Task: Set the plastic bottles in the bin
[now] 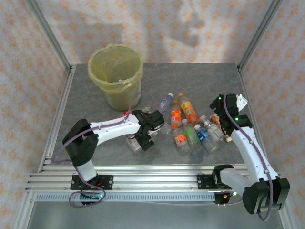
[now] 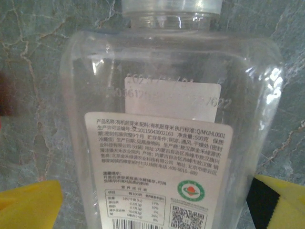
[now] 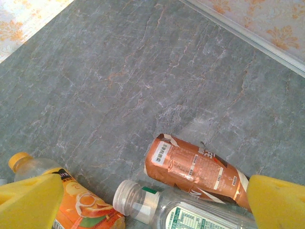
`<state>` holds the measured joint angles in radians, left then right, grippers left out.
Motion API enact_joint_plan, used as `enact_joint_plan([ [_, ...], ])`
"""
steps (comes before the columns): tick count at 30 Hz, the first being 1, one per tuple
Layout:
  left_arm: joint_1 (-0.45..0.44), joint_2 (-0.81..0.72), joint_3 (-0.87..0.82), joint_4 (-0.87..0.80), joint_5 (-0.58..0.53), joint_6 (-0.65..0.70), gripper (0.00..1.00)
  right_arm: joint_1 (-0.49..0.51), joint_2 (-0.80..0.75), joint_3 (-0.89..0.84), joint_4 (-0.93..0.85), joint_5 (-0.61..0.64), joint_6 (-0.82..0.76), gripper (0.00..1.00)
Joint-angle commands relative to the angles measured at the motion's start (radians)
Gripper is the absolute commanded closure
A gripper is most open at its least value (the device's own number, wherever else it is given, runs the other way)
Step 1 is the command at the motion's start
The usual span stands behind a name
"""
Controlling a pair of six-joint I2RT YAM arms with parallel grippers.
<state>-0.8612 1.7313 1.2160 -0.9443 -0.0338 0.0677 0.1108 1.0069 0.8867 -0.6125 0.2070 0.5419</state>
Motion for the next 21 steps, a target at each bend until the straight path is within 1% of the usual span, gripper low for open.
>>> enact_joint_plan([
  [1, 0.016, 0.023, 0.006, 0.016, -0.02, -0.022, 0.0, 0.007, -0.001, 0.0, 0.004, 0.032, -0.003, 0.01],
  [12, 0.059, 0.086, 0.016, 0.037, 0.021, -0.037, 0.0, 0.007, -0.001, -0.003, 0.004, 0.04, -0.009, 0.01],
  [21, 0.07, 0.143, 0.007, 0.046, 0.004, -0.058, 0.0, 0.007, -0.004, -0.017, 0.008, 0.039, -0.006, 0.01],
])
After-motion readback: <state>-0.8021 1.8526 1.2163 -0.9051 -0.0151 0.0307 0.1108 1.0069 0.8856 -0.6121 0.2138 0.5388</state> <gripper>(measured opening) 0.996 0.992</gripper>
